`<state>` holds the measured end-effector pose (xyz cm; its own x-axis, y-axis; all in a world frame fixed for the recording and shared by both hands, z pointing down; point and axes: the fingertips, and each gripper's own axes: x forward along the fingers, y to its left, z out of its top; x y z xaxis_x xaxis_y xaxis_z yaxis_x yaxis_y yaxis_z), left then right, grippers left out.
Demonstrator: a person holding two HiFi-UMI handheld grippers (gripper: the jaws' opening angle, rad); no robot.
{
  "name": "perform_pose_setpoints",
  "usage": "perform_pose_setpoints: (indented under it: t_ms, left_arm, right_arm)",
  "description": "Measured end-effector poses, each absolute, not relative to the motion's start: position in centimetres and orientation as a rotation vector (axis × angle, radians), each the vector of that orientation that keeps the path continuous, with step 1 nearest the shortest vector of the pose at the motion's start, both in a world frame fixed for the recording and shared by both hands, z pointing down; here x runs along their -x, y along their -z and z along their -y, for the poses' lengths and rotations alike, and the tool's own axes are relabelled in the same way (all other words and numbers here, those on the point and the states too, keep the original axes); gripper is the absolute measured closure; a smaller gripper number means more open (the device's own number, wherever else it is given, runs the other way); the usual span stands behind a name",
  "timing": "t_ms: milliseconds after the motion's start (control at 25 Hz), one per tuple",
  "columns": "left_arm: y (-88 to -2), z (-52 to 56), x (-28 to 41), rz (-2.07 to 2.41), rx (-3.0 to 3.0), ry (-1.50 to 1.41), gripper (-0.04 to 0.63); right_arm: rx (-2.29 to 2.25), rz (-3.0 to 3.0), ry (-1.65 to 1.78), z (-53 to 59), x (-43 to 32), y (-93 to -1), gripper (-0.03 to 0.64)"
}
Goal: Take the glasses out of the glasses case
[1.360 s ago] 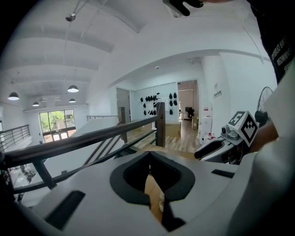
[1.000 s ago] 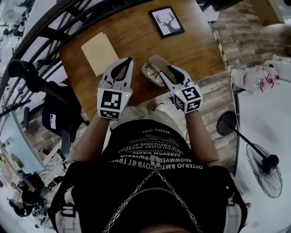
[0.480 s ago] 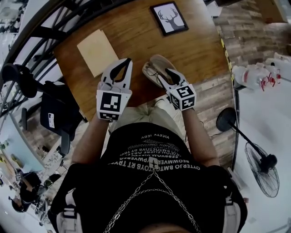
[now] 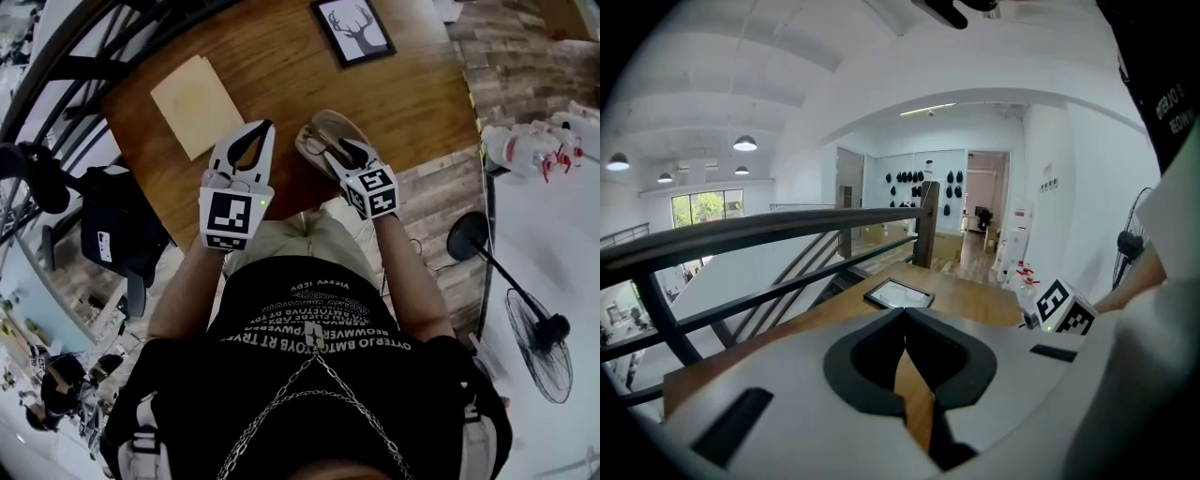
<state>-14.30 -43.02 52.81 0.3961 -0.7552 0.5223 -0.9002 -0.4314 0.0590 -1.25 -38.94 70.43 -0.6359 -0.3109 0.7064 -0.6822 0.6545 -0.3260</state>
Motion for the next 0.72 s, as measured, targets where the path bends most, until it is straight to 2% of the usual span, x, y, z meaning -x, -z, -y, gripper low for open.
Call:
perform_pose_setpoints:
  t_ms: [400,480,520,560,720]
  left_arm:
    - [-54.3,42.9,14.8,1.430,-2.301,-0.621,0.571]
    - [-54.2,42.7,14.9,1.431,-2.303,-0.626,0.571]
    - [-54.2,42.7,14.9,1.430,-2.306,-0.631,0.571]
    - [-54.1,42.6,14.9,1.429,-2.309,-0.635,0.571]
    - [-53.2,42.1,14.4,1.432,-2.328,-0.634,0.571]
  right_arm:
    - [-0.720,2.134,-0.703,38.3,1.5,-73.5,0.475]
    - [-0.706,2.116,-0.673,38.3,1.7,-73.7,0.508]
    - [-0.700,2.102,-0.656,38.2,1.8,-73.9,0.572]
    - [-0.692,2.088,-0.641,38.0,1.9,-74.0,0.589]
    - [-0.679,2.080,-0.633,37.5,2.0,-73.8,0.591]
